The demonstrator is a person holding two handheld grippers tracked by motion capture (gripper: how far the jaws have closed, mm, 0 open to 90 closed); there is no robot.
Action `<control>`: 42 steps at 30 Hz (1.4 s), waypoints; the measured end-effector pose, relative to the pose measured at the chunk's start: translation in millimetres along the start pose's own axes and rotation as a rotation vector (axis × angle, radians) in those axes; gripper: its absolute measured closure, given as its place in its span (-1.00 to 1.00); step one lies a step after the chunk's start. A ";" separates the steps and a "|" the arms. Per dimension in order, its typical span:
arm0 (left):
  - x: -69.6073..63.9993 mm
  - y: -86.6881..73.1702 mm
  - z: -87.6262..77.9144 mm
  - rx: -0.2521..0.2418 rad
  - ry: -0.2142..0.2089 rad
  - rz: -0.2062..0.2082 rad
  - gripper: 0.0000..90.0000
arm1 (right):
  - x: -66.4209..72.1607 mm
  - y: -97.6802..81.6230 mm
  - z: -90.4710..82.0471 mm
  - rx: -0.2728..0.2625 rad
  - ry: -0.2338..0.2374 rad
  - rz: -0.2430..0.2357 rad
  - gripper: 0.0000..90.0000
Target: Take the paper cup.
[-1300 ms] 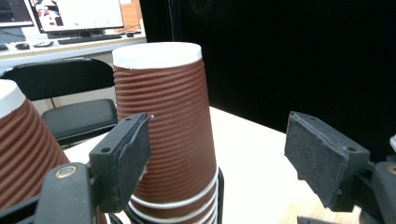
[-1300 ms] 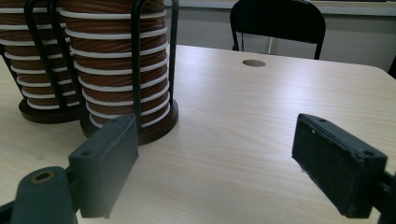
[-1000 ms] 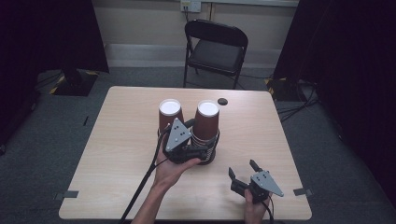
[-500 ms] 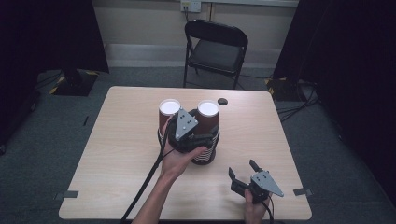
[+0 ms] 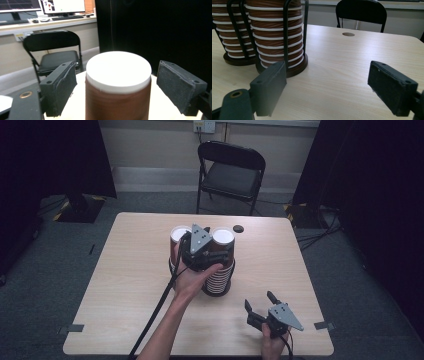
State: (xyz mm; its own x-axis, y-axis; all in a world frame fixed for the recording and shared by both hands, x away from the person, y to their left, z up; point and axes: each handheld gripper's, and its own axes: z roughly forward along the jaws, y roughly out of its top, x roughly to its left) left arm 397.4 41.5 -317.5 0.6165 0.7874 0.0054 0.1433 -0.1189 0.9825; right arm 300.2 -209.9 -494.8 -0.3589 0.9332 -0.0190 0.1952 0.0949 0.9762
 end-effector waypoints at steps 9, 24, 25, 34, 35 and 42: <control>-3.9 -0.8 11.0 0.032 0.029 0.024 -0.63 | -0.2 0.0 0.0 -0.001 0.000 0.000 -0.67; -8.0 -7.3 30.9 0.140 0.039 0.069 -0.60 | -0.2 0.0 0.0 -0.001 0.000 0.001 -0.67; -7.3 -7.8 31.3 0.142 0.041 0.065 -0.58 | -0.2 0.0 0.0 -0.001 0.001 0.001 -0.67; -4.2 -8.9 29.3 0.090 0.025 0.014 -0.53 | -0.3 -0.2 -0.2 -0.005 -0.001 -0.001 -0.67; -3.6 -8.0 28.7 0.085 0.020 0.020 -0.53 | -0.3 -0.1 -0.2 -0.004 -0.001 0.000 -0.67; -3.0 -6.5 27.3 0.070 0.018 0.019 -0.53 | -0.3 -0.2 -0.2 -0.004 0.000 -0.002 -0.67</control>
State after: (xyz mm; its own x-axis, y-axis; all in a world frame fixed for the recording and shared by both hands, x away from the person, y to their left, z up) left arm 415.7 23.4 -329.0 0.6056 0.7953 0.0280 0.1855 -0.1754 0.9669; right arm 300.1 -210.2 -495.0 -0.3592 0.9330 -0.0206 0.1905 0.0949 0.9771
